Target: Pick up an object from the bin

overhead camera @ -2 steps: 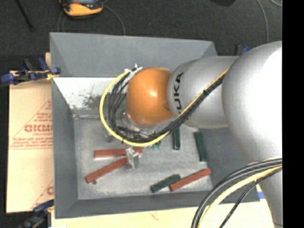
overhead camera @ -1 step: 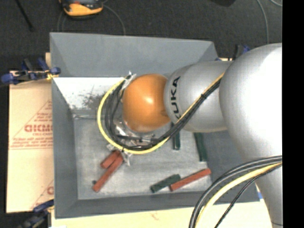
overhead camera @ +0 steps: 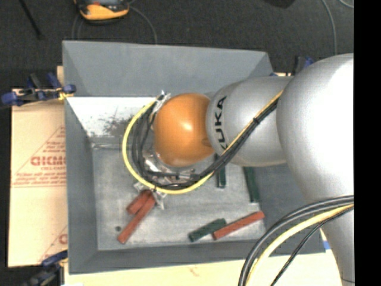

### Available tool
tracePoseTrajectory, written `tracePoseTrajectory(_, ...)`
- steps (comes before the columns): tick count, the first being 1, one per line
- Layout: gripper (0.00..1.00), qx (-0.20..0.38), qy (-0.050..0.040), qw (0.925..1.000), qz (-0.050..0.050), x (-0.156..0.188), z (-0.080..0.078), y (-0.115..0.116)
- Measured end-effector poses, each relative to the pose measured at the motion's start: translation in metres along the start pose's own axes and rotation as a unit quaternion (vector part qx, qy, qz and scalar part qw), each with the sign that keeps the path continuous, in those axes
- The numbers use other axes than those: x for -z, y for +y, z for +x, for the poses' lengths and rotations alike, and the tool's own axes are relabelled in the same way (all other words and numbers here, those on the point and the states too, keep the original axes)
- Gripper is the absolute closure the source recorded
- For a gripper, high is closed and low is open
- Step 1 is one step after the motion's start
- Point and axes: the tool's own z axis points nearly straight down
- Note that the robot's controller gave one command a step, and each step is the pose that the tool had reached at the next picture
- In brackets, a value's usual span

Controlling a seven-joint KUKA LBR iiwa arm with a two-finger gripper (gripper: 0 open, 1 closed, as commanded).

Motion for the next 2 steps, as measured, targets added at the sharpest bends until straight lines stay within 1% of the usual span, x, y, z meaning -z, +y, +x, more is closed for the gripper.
tracePoseTrajectory(1,1.0,0.012,0.004,0.9999,-0.003,0.007,0.001,0.001)
tracePoseTrajectory(2,1.0,0.006,0.0043,1.0,-0.003,0.024,0.001,0.0)
